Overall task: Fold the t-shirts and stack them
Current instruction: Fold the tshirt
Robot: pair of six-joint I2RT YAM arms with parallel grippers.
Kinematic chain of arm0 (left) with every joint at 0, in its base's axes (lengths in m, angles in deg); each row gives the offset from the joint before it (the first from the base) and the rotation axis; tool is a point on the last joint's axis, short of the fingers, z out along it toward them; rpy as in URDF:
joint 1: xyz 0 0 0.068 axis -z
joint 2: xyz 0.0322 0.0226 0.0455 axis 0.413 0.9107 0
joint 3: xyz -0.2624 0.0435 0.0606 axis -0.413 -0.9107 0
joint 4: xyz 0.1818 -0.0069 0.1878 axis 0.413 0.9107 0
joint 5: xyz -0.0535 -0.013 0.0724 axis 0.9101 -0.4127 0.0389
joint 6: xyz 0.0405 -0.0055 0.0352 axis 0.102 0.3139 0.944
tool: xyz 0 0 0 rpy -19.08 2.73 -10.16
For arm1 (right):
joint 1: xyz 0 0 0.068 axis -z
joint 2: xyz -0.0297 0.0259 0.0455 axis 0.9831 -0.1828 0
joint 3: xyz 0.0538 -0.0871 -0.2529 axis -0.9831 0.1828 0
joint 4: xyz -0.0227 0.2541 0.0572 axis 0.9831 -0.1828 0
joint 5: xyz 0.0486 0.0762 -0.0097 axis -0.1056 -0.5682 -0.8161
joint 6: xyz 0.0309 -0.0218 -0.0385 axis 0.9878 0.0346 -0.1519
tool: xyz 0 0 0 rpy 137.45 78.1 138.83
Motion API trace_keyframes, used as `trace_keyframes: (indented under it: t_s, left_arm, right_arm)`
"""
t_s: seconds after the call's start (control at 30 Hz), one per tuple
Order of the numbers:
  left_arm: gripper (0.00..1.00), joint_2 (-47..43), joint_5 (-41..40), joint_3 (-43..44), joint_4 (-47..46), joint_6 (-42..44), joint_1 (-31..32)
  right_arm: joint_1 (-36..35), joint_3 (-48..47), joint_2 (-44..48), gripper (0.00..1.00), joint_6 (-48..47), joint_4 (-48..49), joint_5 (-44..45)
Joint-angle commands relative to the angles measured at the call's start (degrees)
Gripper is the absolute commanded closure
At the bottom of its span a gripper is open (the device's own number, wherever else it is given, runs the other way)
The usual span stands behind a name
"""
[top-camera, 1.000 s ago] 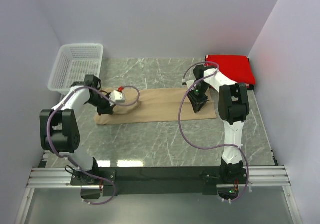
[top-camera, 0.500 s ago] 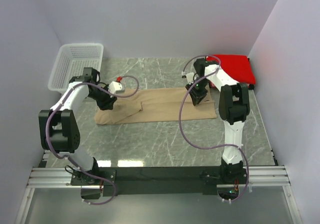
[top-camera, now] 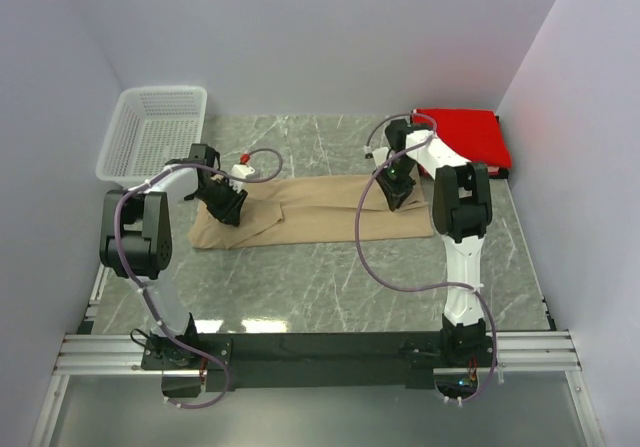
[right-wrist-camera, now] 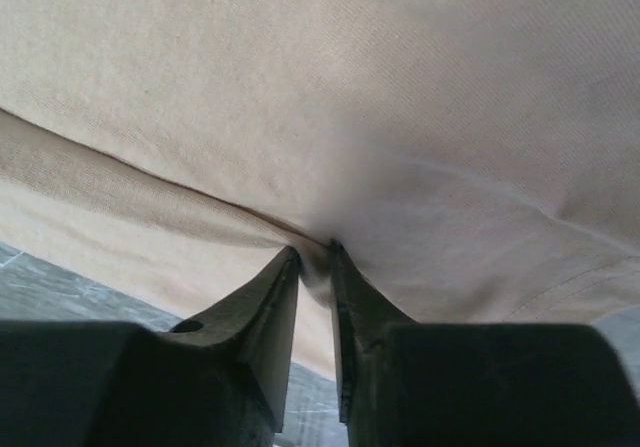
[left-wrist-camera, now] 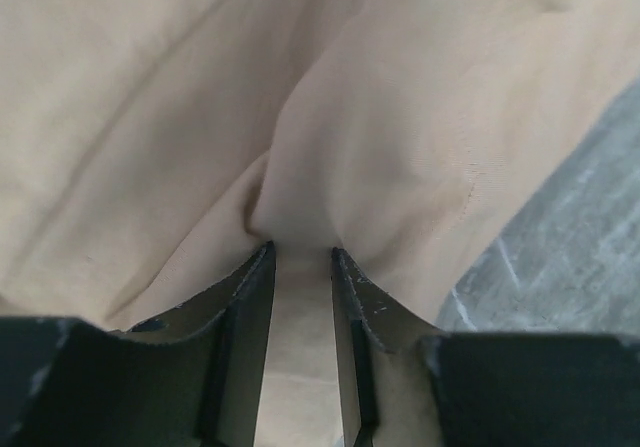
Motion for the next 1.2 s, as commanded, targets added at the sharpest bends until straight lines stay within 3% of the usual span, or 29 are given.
trace_keyframes:
  t_s: [0.0,0.17,0.37,0.53,0.7,0.83,1.03,1.17]
  left_arm:
    - [0.65,-0.18,-3.58,-1.77,-2.40,-4.57,0.05]
    - [0.66,-3.77,-5.60,-5.81,-2.13,-2.99,-0.12]
    - [0.63,-7.82,-3.41,-4.51,-1.70,-5.18,-1.44]
    - [0.62,-11.78,-2.17,-3.53,0.76,-7.56,-0.74]
    - [0.68,-10.12,-8.57,-5.82,-0.02,-12.39,1.46]
    - [0.78,-5.73,-13.07,-4.59,1.38,-15.73,1.90]
    - [0.84,2.25,-18.34,-1.08,0.77,-18.20,3.22]
    - [0.86,11.13,-20.02,9.25,-1.25,-18.72,4.00]
  right_arm:
    - [0.37,4.86,0.24,0.76,0.32,-0.26,2.42]
    - [-1.64,19.24,8.21,0.78,-0.29,-1.05,-1.09]
    - [-7.27,35.19,23.23,0.78,-4.51,-4.65,-13.74]
    - [-2.36,29.42,27.14,0.77,-2.85,-3.25,-10.53]
    - [-1.83,20.53,19.33,0.81,-1.88,-2.89,-2.87]
    - [-1.74,17.63,13.27,0.84,-2.31,-4.73,0.30]
    - [-2.27,19.55,10.18,0.88,-2.67,-4.48,3.64]
    - [-2.71,21.22,10.09,0.90,-2.93,-4.65,2.07]
